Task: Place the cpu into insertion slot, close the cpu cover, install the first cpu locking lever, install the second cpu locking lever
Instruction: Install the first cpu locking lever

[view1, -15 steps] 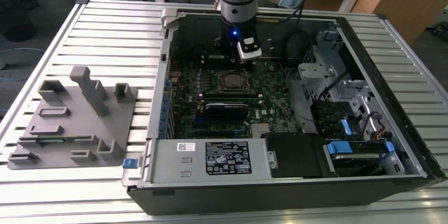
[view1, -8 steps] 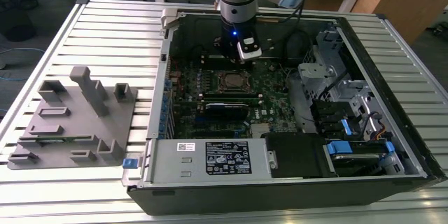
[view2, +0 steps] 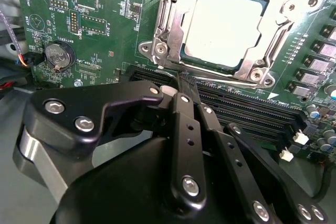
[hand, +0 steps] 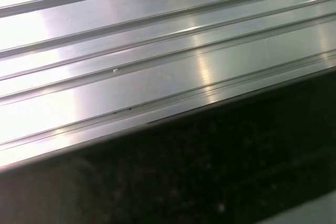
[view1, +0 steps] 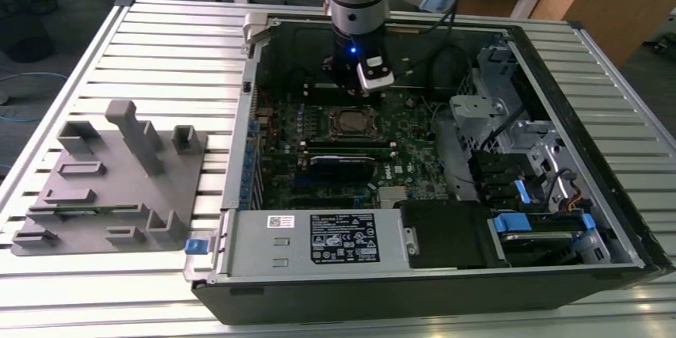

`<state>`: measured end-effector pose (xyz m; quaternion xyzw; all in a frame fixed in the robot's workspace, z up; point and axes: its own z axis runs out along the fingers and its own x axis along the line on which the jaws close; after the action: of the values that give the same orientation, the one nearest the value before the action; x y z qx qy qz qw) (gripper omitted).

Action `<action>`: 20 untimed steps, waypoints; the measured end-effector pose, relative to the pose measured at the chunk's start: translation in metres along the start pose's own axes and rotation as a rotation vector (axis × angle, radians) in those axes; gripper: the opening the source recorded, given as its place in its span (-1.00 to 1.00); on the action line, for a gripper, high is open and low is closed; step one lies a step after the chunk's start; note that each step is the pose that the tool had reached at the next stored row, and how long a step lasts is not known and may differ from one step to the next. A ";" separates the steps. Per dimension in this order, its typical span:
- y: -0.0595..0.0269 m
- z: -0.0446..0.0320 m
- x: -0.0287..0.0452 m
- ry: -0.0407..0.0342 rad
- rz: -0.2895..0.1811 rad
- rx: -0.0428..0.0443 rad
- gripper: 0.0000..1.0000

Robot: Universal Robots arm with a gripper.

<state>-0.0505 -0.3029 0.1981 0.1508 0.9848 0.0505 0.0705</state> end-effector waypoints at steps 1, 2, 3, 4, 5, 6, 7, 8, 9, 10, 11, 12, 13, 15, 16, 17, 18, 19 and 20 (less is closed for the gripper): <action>-0.0002 -0.0001 0.0005 -0.0008 0.000 -0.0002 -0.79; -0.0003 -0.0002 0.0008 -0.0015 0.000 -0.0003 -0.79; -0.0003 -0.0002 0.0009 -0.0016 0.000 -0.0004 -0.79; -0.0003 -0.0002 0.0009 -0.0017 0.000 -0.0004 -0.79; -0.0003 -0.0002 0.0009 -0.0018 0.000 -0.0006 -0.79; -0.0003 -0.0002 0.0010 -0.0018 0.000 -0.0006 -0.79; -0.0003 -0.0002 0.0010 -0.0018 0.000 -0.0006 -0.79; -0.0003 -0.0002 0.0010 -0.0018 0.000 -0.0006 -0.79; -0.0003 -0.0002 0.0010 -0.0018 0.000 -0.0005 -0.79; -0.0001 -0.0002 0.0012 -0.0018 0.000 -0.0004 -0.79; 0.0002 -0.0002 0.0013 -0.0018 0.000 -0.0004 -0.79; 0.0006 -0.0002 0.0014 -0.0018 0.000 -0.0004 -0.79; 0.0010 -0.0001 0.0014 -0.0018 0.000 -0.0004 -0.79; 0.0013 -0.0001 0.0016 -0.0018 0.001 -0.0004 -0.79; 0.0013 -0.0001 0.0015 -0.0022 0.003 -0.0001 -0.79; 0.0014 0.0000 0.0016 -0.0031 0.011 0.0006 -0.79; 0.0014 0.0000 0.0016 -0.0044 0.021 0.0020 -0.79; 0.0014 0.0001 0.0016 -0.0057 0.032 0.0034 -0.79; 0.0014 0.0000 0.0016 -0.0068 0.041 0.0046 -0.79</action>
<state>-0.0516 -0.3011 0.1980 0.1713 0.9813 0.0491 0.0724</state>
